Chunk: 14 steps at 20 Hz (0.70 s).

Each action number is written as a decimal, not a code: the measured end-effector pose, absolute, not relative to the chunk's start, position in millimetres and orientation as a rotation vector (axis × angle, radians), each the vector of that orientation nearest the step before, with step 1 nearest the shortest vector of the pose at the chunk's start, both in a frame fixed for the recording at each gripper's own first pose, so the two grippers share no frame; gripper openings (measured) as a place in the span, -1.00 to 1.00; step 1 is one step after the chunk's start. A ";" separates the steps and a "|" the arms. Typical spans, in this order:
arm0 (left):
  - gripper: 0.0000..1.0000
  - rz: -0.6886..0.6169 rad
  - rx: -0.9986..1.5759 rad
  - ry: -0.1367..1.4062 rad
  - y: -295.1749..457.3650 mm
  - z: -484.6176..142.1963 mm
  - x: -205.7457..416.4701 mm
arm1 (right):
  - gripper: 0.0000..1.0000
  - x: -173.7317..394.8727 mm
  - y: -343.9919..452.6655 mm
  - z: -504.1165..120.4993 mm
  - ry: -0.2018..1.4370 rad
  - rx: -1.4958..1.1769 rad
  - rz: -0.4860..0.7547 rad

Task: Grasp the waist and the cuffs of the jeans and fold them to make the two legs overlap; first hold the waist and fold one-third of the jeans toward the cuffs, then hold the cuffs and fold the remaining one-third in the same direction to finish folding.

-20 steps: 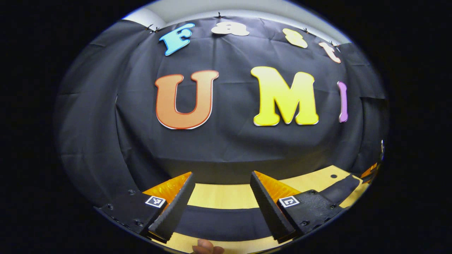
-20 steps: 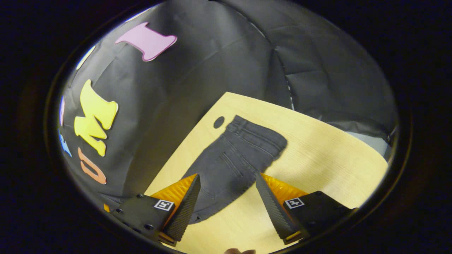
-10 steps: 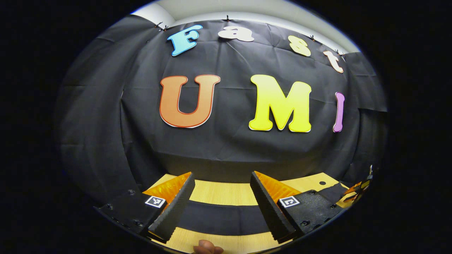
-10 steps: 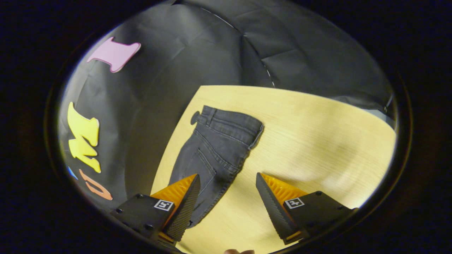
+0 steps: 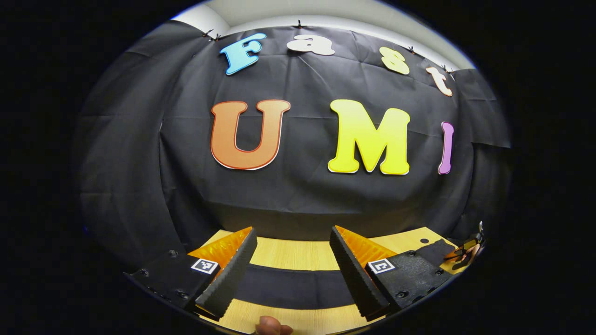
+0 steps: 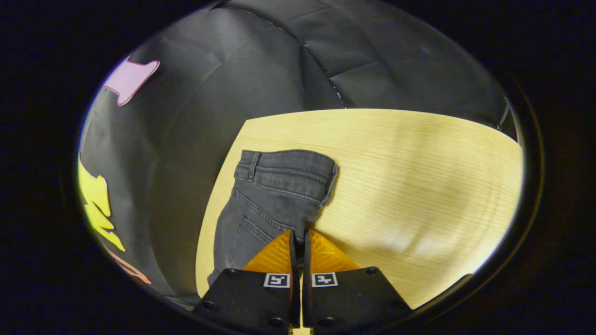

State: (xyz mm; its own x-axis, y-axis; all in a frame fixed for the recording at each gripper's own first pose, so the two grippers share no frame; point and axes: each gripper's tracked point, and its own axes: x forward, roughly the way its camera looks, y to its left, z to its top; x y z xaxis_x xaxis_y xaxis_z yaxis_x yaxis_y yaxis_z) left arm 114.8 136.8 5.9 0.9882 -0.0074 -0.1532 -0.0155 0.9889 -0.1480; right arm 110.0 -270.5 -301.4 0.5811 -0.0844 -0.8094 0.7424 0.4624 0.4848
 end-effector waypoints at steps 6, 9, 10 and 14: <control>1.00 0.002 -0.138 0.156 134.8 6.0 112.2 | -0.96 112.8 -268.3 -293.4 0.796 0.883 -0.566; 1.00 0.007 -0.141 0.158 135.7 5.6 111.9 | -0.96 123.6 -262.3 -271.1 0.770 0.710 -0.514; 1.00 0.009 -0.147 0.160 136.0 5.9 113.3 | -1.00 127.1 -259.4 -260.5 0.755 0.649 -0.488; 1.00 0.003 -0.155 0.151 135.8 8.7 112.4 | -0.96 146.9 -216.8 -200.7 0.678 0.368 -0.323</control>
